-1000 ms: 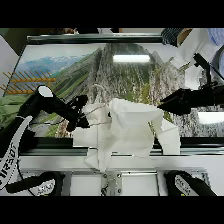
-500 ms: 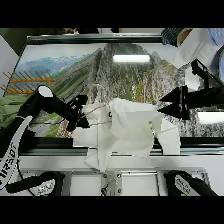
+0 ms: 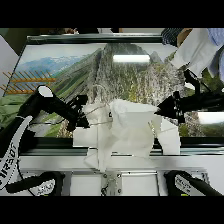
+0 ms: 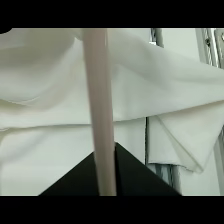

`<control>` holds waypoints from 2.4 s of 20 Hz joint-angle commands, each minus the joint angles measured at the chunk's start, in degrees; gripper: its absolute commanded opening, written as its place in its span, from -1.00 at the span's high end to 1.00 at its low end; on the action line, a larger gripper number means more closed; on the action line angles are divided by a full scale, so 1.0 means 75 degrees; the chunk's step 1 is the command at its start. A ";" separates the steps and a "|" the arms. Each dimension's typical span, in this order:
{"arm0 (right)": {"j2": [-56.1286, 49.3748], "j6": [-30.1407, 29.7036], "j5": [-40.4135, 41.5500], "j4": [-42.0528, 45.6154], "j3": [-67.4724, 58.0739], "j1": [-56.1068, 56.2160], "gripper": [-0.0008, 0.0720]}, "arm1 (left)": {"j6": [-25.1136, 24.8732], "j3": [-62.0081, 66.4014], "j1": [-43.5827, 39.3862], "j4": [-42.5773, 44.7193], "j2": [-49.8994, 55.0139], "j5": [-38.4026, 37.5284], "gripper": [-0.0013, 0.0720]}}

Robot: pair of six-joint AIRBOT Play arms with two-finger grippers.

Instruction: Fold the clothes and pants, and hang the long-sleeved shirts on hangers.

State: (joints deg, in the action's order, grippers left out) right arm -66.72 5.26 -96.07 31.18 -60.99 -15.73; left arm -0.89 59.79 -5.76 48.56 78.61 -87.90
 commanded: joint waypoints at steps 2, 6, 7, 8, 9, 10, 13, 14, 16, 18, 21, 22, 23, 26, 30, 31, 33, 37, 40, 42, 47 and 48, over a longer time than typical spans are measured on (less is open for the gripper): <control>-0.0140 -0.0603 0.0020 -0.0533 0.0446 0.0000 0.31 | 0.0070 0.0003 0.0006 -0.0009 0.0003 0.0006 0.92; -0.0458 -0.0592 -0.0003 -0.0644 0.0527 0.0017 0.29 | 0.0119 0.0003 0.0006 -0.0009 0.0003 0.0006 0.92; -0.0536 -0.0592 -0.0003 -0.0822 0.0527 0.0017 0.09 | 0.0122 0.0003 0.0003 -0.0009 0.0003 0.0006 0.92; -0.0624 -0.0595 0.0012 -0.1067 0.0527 0.0017 -0.38 | 0.0122 0.0003 0.0006 -0.0009 0.0003 0.0006 0.92; -0.0726 -0.0592 0.0029 -0.1306 0.0527 0.0017 -0.84 | 0.0125 0.0003 0.0006 -0.0009 0.0003 0.0006 0.92; -0.0828 -0.0592 0.0026 -0.1451 0.0527 0.0026 -0.89 | 0.0125 0.0003 0.0006 -0.0009 0.0003 0.0006 0.92; -0.1128 -0.0592 0.0017 -0.1568 0.0527 0.0128 -0.86 | 0.0230 0.0006 0.0003 -0.0009 0.0003 0.0012 0.92; -0.1204 -0.0592 0.0029 -0.1600 0.0527 0.0207 -0.86 | 0.0242 0.0006 0.0006 -0.0009 0.0003 0.0006 0.92; -0.1332 -0.0597 0.0035 -0.1591 0.0527 0.0446 -0.86 | 0.0239 0.0006 0.0006 -0.0009 0.0003 0.0009 0.92; -0.1440 -0.0627 0.0047 -0.1588 0.0527 0.0685 -0.86 | 0.0239 0.0006 0.0006 -0.0009 0.0003 0.0009 0.92; -0.1527 -0.0624 0.0303 -0.1591 0.0527 0.0973 -0.86 | 0.0239 0.0006 0.0006 -0.0009 0.0003 0.0009 0.92; -0.1533 -0.0624 0.0382 -0.1588 0.0527 0.1061 -0.86 | 0.0239 0.0006 0.0006 -0.0009 0.0003 0.0009 0.92; -0.1533 -0.0653 0.0423 -0.1591 0.0527 0.1137 -0.86 | 0.0239 0.0006 0.0006 -0.0009 0.0003 0.0009 0.92; -0.1533 -0.0653 0.0446 -0.1591 0.0525 0.1294 -0.86 | 0.0239 0.0006 0.0006 -0.0009 0.0003 0.0015 0.92; -0.1533 -0.0653 0.0638 -0.1594 0.0525 0.1314 -0.86 | 0.0239 0.0006 0.0003 -0.0009 0.0003 0.0064 0.92; -0.1533 -0.0653 0.0635 -0.1594 0.0525 0.1314 -0.85 | 0.0239 0.0006 0.0006 -0.0009 0.0003 0.0064 0.92; -0.1533 -0.0659 0.0635 -0.1597 0.0525 0.1314 -0.85 | 0.0239 0.0006 0.0006 -0.0009 0.0003 0.0067 0.92; -0.1536 -0.0828 0.0641 -0.1597 0.0525 0.1314 -0.58 | 0.0239 0.0006 0.0006 -0.0009 0.0003 0.0070 0.92; -0.1533 -0.0822 0.0629 -0.1804 0.0525 0.1314 0.13 | 0.0239 0.0006 0.0006 -0.0009 0.0003 0.0073 0.92; -0.1533 -0.0822 0.0621 -0.1935 0.0525 0.1314 0.58 | 0.0242 0.0006 0.0006 -0.0009 0.0003 0.0070 0.92; -0.1533 -0.1871 0.0548 -0.2049 0.0525 0.1314 0.88 | 0.0242 0.0006 0.0003 -0.0009 0.0003 0.0076 0.92; -0.1533 -0.2299 0.0548 -0.2052 0.0525 0.1314 0.88 | 0.0242 0.0006 0.0006 -0.0009 0.0003 0.0079 0.92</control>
State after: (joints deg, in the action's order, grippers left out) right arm -78.22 -4.73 -91.77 16.47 -57.08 -5.87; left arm 0.95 59.77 -5.72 48.14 78.65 -87.22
